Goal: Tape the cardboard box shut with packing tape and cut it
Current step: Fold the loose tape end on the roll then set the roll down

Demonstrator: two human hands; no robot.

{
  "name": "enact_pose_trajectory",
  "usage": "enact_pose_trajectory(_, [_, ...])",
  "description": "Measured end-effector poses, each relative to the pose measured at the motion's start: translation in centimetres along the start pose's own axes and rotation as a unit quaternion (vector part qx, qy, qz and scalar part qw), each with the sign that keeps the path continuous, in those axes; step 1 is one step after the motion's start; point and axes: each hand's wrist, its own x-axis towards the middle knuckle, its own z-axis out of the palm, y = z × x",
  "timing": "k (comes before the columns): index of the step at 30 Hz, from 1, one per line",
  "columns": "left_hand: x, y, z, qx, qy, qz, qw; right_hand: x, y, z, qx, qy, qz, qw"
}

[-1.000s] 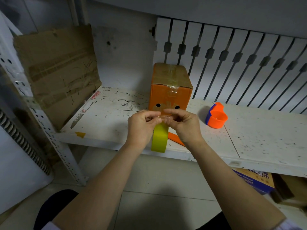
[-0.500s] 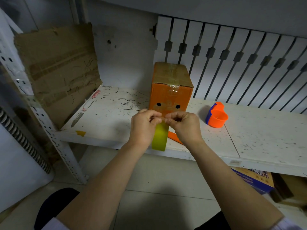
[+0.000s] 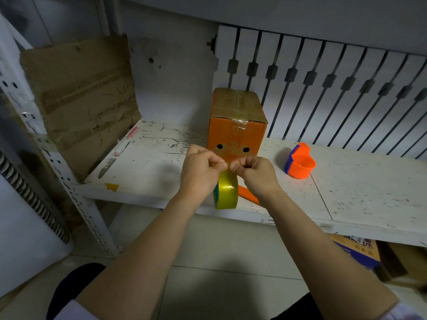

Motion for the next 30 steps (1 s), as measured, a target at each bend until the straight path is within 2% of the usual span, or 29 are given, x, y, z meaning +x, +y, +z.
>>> enact_pose_trajectory(3, [-0.3, -0.1, 0.1, -0.158, 0.037, -0.125, 0.979, 0.2, -0.1, 0.1, 0.033, 0.015, 0.021, 0.999])
enact_pose_trajectory(5, [-0.5, -0.4, 0.4, -0.189, 0.039, -0.192, 0.962, 0.3, -0.1, 0.1, 0.049, 0.025, 0.040, 0.998])
enact_pose_trajectory(7, [-0.9, -0.3, 0.4, -0.223, -0.061, -0.263, 0.937, 0.3, 0.0, 0.2, 0.040, 0.031, 0.046, 0.998])
enact_pose_trajectory(9, [-1.2, -0.5, 0.6, -0.289, -0.170, -0.302, 0.893, 0.2, 0.0, 0.3, 0.024, 0.034, 0.042, 0.998])
enact_pose_trajectory(10, [-1.3, -0.6, 0.8, -0.302, -0.194, -0.297, 0.885, 0.2, 0.1, 0.3, 0.022, 0.032, 0.040, 0.998])
enact_pose_trajectory(14, [-1.7, -1.0, 1.6, -0.303, -0.200, -0.245, 0.899, 0.1, -0.2, 0.2, 0.019, 0.018, 0.027, 0.999])
enact_pose_trajectory(19, [-2.0, -0.9, 1.7, -0.309, -0.227, -0.173, 0.907, 0.5, 0.3, -0.2, -0.033, 0.050, 0.000, 0.998])
enact_pose_trajectory(23, [-2.4, -0.9, 1.9, -0.306, -0.205, -0.143, 0.919, 0.6, 0.6, 0.0, -0.033, 0.059, -0.003, 0.998])
enact_pose_trajectory(30, [-2.4, -0.9, 2.2, -0.329, -0.120, -0.157, 0.923, 0.2, 0.3, 0.4, 0.020, 0.039, -0.004, 0.999])
